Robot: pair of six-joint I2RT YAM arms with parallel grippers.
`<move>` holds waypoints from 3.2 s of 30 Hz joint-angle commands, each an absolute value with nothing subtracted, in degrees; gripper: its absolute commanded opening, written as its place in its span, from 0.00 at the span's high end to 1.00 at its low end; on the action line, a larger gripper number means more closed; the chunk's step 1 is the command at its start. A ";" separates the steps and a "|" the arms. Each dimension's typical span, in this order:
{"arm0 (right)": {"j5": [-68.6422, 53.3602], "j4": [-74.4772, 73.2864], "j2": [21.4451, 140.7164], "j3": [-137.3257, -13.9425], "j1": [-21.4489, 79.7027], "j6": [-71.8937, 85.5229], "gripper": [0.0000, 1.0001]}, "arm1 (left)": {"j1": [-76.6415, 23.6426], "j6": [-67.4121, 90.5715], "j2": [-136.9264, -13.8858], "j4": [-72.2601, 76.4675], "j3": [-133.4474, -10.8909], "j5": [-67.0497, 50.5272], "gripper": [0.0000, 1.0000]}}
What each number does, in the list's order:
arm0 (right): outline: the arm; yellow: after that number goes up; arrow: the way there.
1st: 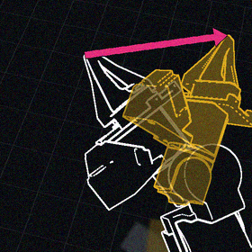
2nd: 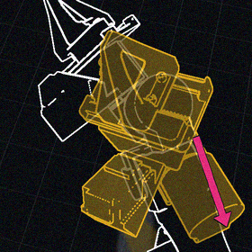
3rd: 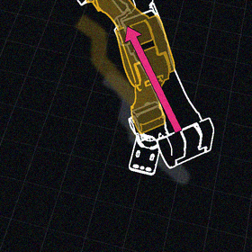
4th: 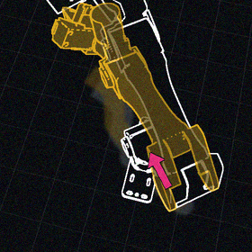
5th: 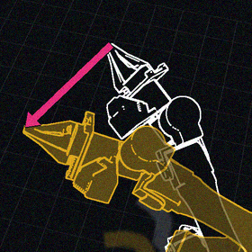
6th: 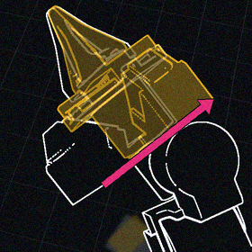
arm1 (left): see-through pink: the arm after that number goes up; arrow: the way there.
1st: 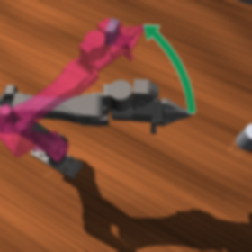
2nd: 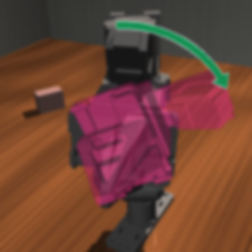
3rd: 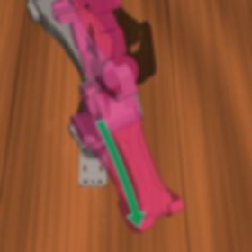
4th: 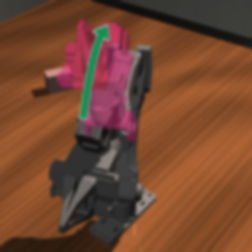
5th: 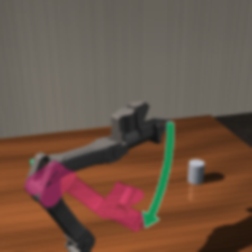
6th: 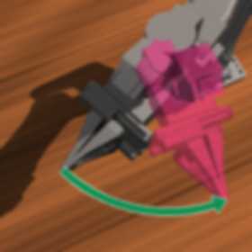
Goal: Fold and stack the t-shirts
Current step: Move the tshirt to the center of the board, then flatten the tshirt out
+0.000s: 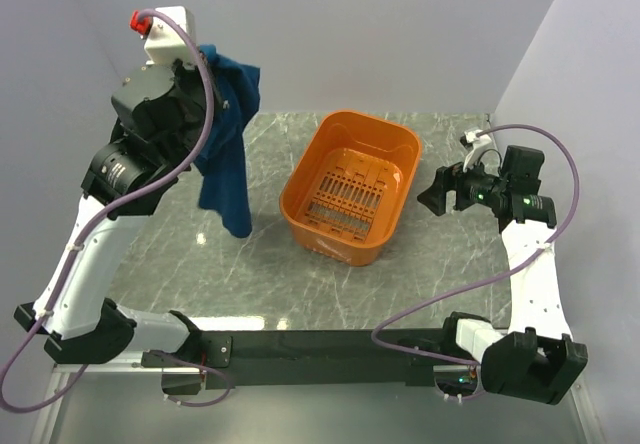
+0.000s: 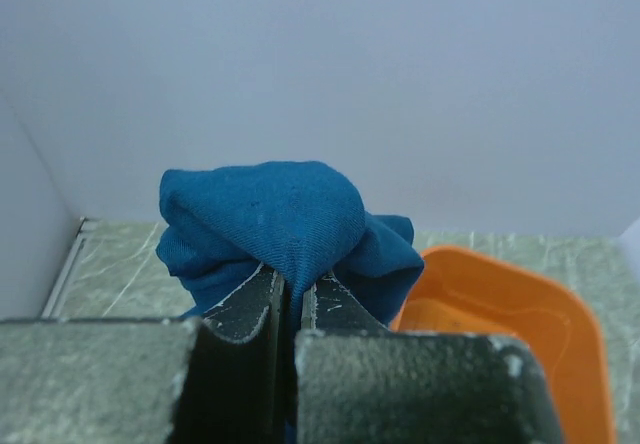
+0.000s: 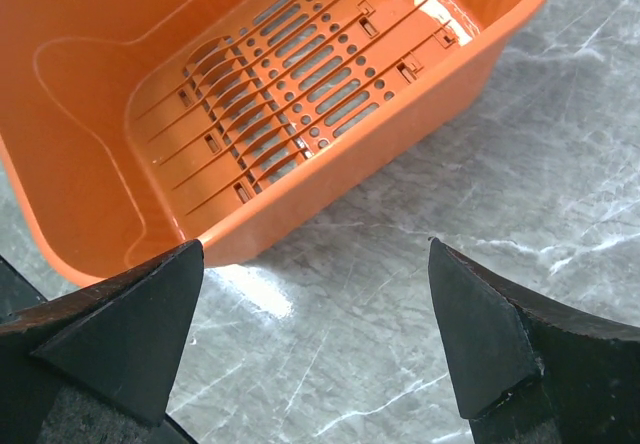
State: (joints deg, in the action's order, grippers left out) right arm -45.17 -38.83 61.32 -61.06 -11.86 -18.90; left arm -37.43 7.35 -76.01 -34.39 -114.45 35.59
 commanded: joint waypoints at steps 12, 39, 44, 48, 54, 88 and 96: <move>-38.67 -40.34 60.47 -60.12 -3.60 -17.75 0.02 | -26.46 22.06 -66.01 -27.34 -85.01 15.03 1.00; -30.25 -40.18 63.02 -63.64 -2.11 -5.64 0.03 | -25.49 33.39 -45.02 -26.98 -55.91 14.59 0.06; -23.48 -37.27 64.51 -63.46 -1.23 3.24 0.01 | -25.49 36.38 -41.05 -26.63 -51.78 15.38 0.05; -20.92 -36.04 66.35 -64.33 -0.26 6.76 0.00 | -25.49 37.70 -38.50 -25.93 -50.01 15.82 0.04; -20.57 -34.72 69.60 -66.27 2.72 9.31 0.00 | -25.49 38.76 -38.32 -25.93 -49.57 16.61 0.03; 4.84 -37.52 88.50 -79.53 6.86 7.47 0.65 | -25.49 39.38 -38.32 -24.26 -46.23 17.67 0.01; 6.58 -37.35 94.21 -85.60 -3.32 2.82 0.73 | -25.49 38.76 -38.76 -24.17 -46.41 18.19 0.00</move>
State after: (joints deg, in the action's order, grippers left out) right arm 2.63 -37.71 92.82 -82.13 0.54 6.11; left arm -25.63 39.64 -38.87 -26.81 -46.19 17.02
